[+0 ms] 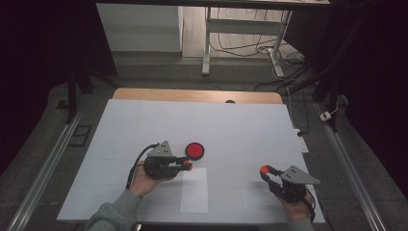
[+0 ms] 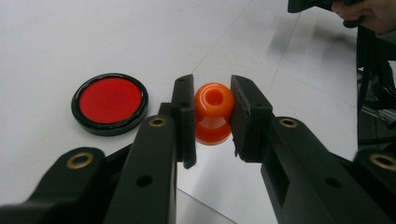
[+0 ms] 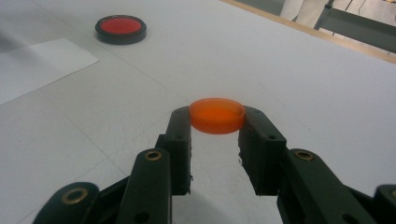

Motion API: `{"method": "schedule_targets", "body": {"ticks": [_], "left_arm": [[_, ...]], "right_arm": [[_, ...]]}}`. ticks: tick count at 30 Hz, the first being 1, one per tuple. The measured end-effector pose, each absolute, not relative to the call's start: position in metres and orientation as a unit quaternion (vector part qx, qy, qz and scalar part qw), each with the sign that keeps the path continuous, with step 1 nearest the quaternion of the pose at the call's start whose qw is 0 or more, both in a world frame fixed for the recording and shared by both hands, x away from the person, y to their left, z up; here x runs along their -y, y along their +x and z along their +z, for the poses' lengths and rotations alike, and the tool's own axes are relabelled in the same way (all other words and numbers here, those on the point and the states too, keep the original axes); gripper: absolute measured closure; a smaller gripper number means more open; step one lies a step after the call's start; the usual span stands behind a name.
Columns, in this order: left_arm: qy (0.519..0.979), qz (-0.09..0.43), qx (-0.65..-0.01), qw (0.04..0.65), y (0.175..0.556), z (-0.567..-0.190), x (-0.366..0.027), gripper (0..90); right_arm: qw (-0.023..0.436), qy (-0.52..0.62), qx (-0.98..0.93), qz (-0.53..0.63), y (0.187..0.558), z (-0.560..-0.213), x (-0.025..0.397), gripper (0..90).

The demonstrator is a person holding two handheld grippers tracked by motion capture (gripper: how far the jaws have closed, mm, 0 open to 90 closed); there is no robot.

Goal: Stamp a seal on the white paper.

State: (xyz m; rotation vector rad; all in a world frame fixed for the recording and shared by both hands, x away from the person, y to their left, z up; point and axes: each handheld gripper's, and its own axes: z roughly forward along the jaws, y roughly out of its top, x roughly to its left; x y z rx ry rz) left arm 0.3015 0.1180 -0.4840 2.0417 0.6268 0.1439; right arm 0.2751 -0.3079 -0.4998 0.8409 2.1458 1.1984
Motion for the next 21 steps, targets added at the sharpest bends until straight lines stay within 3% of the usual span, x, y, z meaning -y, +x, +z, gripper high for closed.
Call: {"method": "schedule_targets", "body": {"ticks": [21], "left_arm": [[0.845,0.043,-0.248,0.471,0.2963,-0.4941,-0.1117,72.3]], "right_arm": [[0.27,0.312,-0.796,0.443,0.2749,-0.5002,0.3073,64.5]]}}
